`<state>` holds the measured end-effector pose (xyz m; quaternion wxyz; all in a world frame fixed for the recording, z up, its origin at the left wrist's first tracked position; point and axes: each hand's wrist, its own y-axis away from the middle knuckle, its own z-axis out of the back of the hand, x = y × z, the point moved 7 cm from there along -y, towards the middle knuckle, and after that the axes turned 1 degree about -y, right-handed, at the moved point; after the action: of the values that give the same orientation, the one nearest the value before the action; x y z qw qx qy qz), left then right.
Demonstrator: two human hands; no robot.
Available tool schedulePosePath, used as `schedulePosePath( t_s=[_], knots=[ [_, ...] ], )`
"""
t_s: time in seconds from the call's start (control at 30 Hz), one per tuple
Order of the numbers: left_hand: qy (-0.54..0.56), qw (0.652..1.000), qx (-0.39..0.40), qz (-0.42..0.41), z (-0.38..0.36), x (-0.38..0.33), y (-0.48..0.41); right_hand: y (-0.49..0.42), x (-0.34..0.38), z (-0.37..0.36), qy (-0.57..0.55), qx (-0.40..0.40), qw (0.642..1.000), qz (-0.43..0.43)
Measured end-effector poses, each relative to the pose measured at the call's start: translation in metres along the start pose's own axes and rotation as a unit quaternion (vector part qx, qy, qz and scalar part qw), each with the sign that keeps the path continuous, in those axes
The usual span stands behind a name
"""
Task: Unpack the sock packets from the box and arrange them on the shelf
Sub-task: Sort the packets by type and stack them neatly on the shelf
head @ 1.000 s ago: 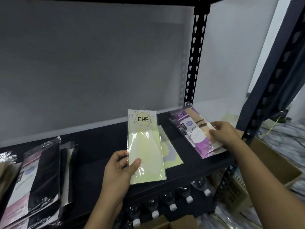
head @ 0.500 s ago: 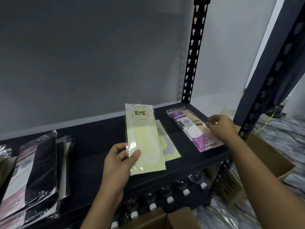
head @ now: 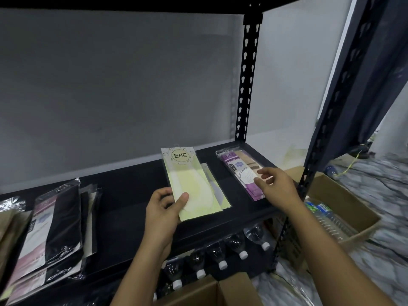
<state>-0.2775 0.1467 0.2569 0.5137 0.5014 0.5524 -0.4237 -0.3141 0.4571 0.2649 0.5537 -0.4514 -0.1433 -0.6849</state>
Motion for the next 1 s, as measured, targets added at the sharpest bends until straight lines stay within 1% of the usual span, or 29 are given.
schedulePosePath(
  t_s=[0.17,0.27,0.37,0.6,0.67,0.7,0.73,0.77,0.83,0.87,0.93,1.0],
  knots=[
    [-0.036,0.999,0.003,0.017,-0.023,0.012,-0.015,0.007,-0.017,0.002,0.108,-0.008,0.994,0.026],
    [-0.053,0.998,0.005,0.027,-0.037,0.019,-0.028,0.013,-0.022,0.002,0.141,-0.019,0.989,0.048],
    [-0.057,0.998,0.001,0.026,-0.043,0.023,-0.035,0.019,-0.034,-0.007,0.177,0.0,0.983,0.054],
    [-0.08,0.996,-0.018,0.017,-0.039,0.028,-0.041,0.019,-0.04,-0.009,0.184,-0.002,0.981,0.061],
    [-0.114,0.993,-0.034,0.004,-0.037,0.025,-0.044,0.019,-0.04,-0.009,0.184,-0.002,0.981,0.061],
    [-0.158,0.986,-0.046,-0.013,-0.035,0.022,-0.045,0.018,-0.04,-0.009,0.184,-0.001,0.981,0.059],
    [-0.228,0.971,-0.059,-0.034,-0.034,0.017,-0.046,0.018,-0.04,-0.009,0.184,0.001,0.981,0.056],
    [-0.315,0.945,-0.075,-0.052,-0.032,0.012,-0.045,0.018,-0.04,-0.009,0.186,0.003,0.981,0.054],
    [-0.466,0.877,-0.091,-0.076,-0.031,0.008,-0.043,0.018,-0.04,-0.009,0.186,0.005,0.981,0.053],
    [-0.516,0.848,-0.087,-0.081,-0.032,0.009,-0.043,0.018,-0.039,-0.009,0.185,0.004,0.981,0.052],
    [-0.576,0.808,-0.082,-0.093,-0.035,0.013,-0.044,0.018,-0.04,-0.009,0.186,0.004,0.981,0.049],
    [-0.588,0.798,-0.084,-0.102,-0.037,0.015,-0.043,0.018,-0.039,-0.01,0.187,0.007,0.981,0.045]
  ],
)
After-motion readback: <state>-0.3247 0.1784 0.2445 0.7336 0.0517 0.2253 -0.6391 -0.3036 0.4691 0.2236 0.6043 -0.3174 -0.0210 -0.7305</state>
